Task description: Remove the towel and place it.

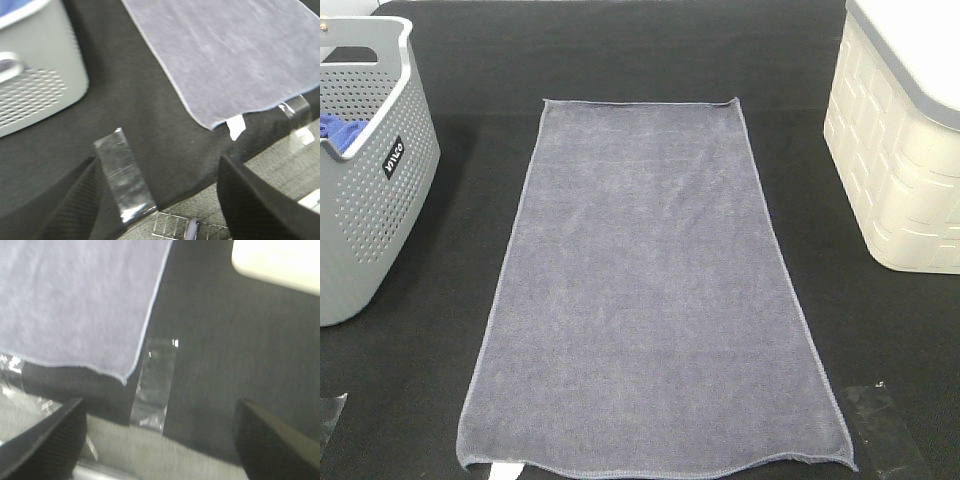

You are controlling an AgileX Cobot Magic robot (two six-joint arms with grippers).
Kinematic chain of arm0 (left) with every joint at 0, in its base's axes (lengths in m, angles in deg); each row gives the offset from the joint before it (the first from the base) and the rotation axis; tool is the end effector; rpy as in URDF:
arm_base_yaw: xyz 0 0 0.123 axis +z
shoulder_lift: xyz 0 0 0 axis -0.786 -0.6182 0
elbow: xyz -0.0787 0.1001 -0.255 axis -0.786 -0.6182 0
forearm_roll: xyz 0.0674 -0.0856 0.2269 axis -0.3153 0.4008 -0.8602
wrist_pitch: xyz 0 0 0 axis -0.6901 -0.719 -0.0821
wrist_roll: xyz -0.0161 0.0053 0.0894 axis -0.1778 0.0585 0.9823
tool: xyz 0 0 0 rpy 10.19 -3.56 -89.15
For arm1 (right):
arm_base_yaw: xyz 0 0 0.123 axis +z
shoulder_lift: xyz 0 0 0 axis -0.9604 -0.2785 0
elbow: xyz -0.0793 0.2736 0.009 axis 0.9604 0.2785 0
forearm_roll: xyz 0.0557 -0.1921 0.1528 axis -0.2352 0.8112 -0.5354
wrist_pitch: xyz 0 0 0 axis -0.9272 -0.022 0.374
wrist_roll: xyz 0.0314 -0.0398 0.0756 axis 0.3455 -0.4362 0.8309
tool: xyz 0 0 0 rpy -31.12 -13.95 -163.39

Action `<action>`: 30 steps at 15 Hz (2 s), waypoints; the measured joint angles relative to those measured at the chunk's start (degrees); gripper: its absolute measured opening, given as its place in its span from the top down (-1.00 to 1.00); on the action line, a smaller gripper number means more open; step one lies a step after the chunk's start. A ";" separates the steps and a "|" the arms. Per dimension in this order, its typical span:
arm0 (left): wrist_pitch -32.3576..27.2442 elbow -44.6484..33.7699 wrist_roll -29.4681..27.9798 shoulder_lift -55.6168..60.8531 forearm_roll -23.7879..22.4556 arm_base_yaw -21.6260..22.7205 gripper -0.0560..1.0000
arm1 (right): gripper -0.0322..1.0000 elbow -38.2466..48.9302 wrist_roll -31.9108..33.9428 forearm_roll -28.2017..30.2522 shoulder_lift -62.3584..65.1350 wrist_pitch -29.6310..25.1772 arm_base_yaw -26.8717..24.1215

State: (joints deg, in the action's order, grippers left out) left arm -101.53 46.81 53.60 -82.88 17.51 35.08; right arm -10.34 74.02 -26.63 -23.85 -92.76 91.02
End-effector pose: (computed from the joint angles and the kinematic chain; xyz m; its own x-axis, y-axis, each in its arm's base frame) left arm 0.0197 -0.0178 0.2814 -0.5534 0.2573 -0.7922 0.4310 0.9023 -0.0080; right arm 0.0352 0.0114 0.2832 -0.6855 -0.1988 -0.7004 -0.2906 0.9568 0.0128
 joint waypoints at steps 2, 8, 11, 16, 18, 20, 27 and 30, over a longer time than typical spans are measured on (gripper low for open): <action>0.40 -0.17 1.26 0.00 0.23 0.00 -0.31 | -0.53 0.00 -0.57 -0.29 5.21 1.38 0.00; 0.52 -0.17 1.49 0.00 0.23 0.00 -0.31 | -0.53 2.06 -1.49 -0.40 6.47 4.30 0.00; 0.52 -0.17 1.49 0.00 0.23 0.00 -0.31 | -0.53 2.86 -1.89 -1.43 6.47 3.84 0.00; 0.52 -0.17 1.49 0.00 0.23 0.00 -0.31 | -0.53 2.86 -2.06 -1.49 6.47 3.84 0.00; 0.52 -0.17 1.49 0.00 0.23 0.00 -0.31 | -0.53 2.86 -2.12 -1.49 6.47 3.84 0.00; 0.52 -0.17 1.49 0.00 0.23 0.00 -0.31 | -0.53 2.86 -2.18 -1.49 6.47 3.84 0.00; 0.57 -0.17 1.49 0.74 0.23 3.50 -0.31 | -0.53 2.86 -2.23 -1.83 6.47 3.84 -2.75; 0.80 -0.17 1.49 5.33 0.23 11.69 -0.31 | -0.53 2.86 -2.23 -1.89 8.19 3.84 -13.52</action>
State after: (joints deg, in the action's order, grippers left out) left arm -100.72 46.64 55.09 -77.55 17.74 46.77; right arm -7.47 71.79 -28.52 -15.65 -88.92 77.49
